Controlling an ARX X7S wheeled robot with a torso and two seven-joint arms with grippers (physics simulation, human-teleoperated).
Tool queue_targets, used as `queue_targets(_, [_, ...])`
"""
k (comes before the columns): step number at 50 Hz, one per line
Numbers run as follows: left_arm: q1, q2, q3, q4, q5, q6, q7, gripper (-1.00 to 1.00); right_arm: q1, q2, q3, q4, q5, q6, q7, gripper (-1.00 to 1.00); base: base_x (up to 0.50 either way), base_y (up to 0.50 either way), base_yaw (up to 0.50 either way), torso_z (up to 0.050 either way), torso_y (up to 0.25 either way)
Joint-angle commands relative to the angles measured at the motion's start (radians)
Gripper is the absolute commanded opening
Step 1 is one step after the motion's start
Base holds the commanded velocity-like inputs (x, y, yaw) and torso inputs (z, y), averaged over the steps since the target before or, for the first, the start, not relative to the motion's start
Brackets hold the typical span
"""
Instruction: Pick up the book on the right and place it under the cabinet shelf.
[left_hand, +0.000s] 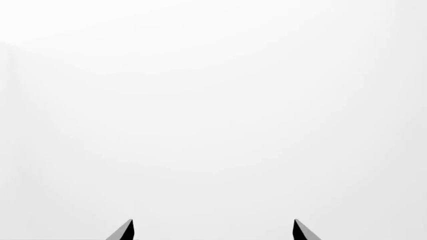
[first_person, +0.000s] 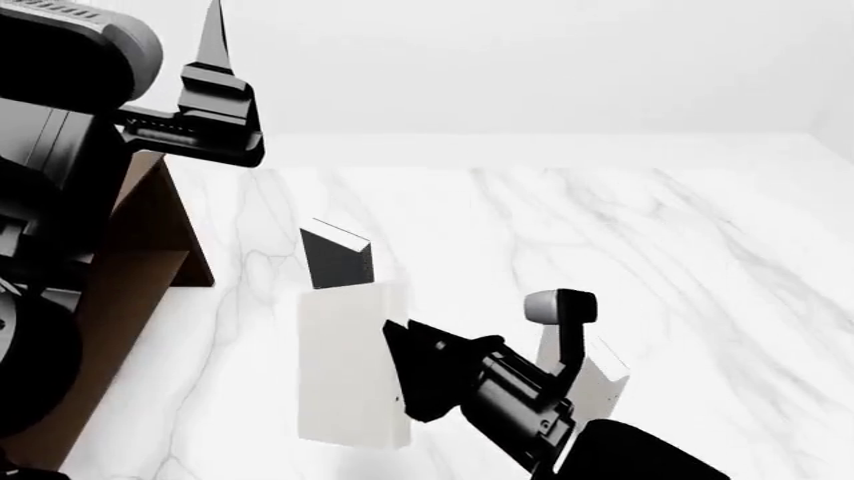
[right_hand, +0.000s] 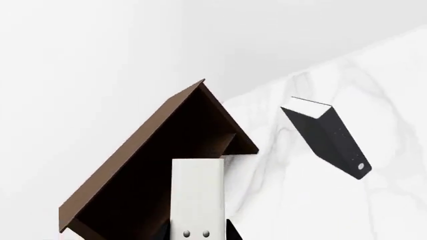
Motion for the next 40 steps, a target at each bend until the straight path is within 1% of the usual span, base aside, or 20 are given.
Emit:
queue_targets(1, [0.005, -0.004, 0.0, 0.0, -0.009, 0.005, -0.01, 1.0, -0.055, -0.042, -0.04, 0.049, 0.021, -0.075, -0.096, -1.0, 0.0, 0.0, 0.0, 0.0, 0.0])
queue_targets(11, [0.017, -0.01, 0.011, -0.005, -0.009, 0.021, -0.016, 1.0, -0.074, -0.066, -0.101, 0.166, 0.001, -0.156, -0.167, -1.0, 0.0, 0.0, 0.0, 0.001, 0.001])
queue_targets(21, [0.023, -0.013, 0.026, -0.013, -0.007, 0.036, -0.024, 1.0, -0.062, -0.077, -0.149, 0.285, 0.046, -0.245, -0.212, -1.0, 0.0, 0.0, 0.0, 0.0, 0.001])
queue_targets(40, [0.056, -0.024, 0.028, -0.013, -0.013, 0.061, -0.034, 1.0, -0.006, -0.078, -0.325, 0.504, 0.086, -0.437, -0.279, -1.0, 0.0, 0.0, 0.0, 0.001, 0.001])
